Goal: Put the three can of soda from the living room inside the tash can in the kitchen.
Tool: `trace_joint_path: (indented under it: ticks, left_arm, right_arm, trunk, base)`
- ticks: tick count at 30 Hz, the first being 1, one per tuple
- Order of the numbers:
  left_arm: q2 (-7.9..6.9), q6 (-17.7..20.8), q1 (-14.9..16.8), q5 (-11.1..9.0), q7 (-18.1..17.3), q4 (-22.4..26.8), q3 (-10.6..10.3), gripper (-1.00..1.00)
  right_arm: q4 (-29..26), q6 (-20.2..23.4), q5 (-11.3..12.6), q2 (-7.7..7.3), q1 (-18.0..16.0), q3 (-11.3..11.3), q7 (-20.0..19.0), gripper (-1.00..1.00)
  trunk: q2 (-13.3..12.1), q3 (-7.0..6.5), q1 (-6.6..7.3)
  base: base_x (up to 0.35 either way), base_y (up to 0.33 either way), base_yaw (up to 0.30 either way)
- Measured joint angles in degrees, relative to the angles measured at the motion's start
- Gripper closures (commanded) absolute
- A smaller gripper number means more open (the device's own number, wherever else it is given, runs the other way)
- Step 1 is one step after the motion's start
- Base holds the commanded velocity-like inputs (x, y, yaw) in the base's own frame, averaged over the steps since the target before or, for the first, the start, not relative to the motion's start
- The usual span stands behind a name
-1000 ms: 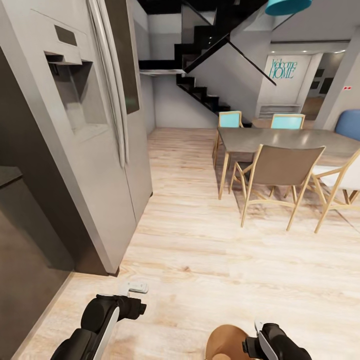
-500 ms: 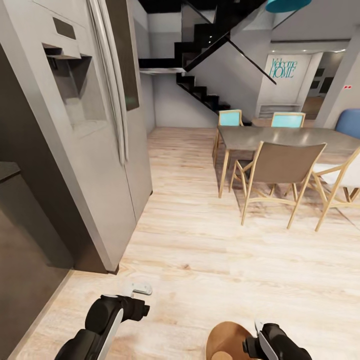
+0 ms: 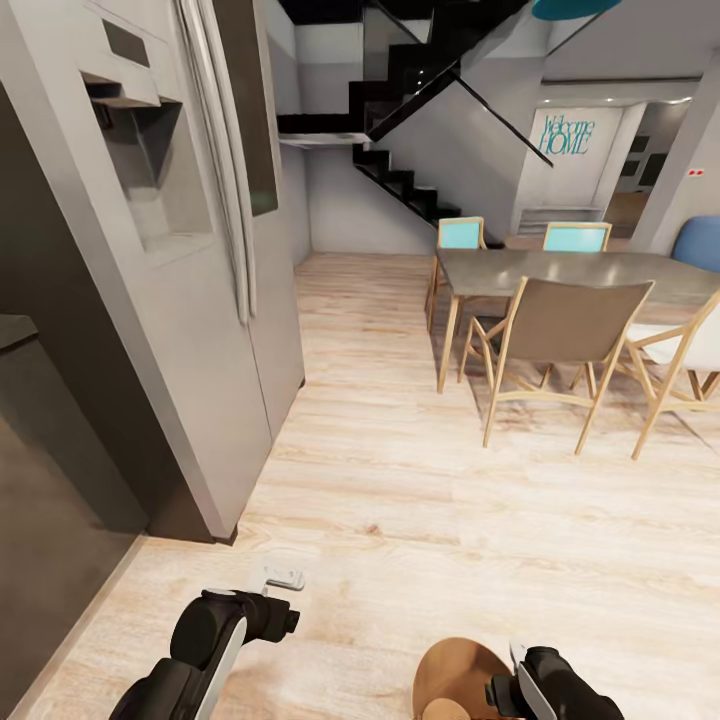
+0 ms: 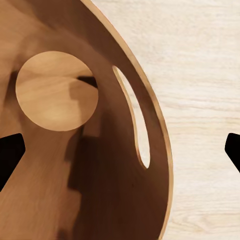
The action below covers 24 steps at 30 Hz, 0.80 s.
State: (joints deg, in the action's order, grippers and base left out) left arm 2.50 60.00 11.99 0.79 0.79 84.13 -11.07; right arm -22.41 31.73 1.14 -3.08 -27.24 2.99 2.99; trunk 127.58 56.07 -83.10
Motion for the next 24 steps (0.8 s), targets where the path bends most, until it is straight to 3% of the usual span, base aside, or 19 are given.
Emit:
trace_joint_path:
  ticks: [13,21,22,24]
  left_arm:
    - [-0.04,0.0,0.0,0.0,0.0,0.0,0.0,-1.0]
    - [-0.04,0.0,0.0,0.0,0.0,0.0,0.0,-1.0]
    - [-0.04,0.0,0.0,-0.1,0.0,0.0,0.0,-1.0]
    - [-0.04,0.0,0.0,-0.1,0.0,0.0,0.0,-1.0]
  right_arm:
    - [0.0,0.0,0.0,0.0,0.0,0.0,0.0,-1.0]
    - [0.0,0.0,0.0,0.01,0.0,0.0,0.0,-1.0]
    - [0.0,0.0,0.0,0.0,0.0,0.0,0.0,1.0]
    - [0.0,0.0,0.0,0.0,0.0,0.0,0.0,1.0]
  trunk:
    - [2.8,1.26,-1.54]
    - [2.8,1.26,-1.54]
    - [2.8,1.26,-1.54]
    - [2.8,1.26,-1.54]
  base:
    - [0.0,0.0,0.0]
    - [0.0,0.0,0.0]
    - [0.0,0.0,0.0]
    - [0.0,0.0,0.0]
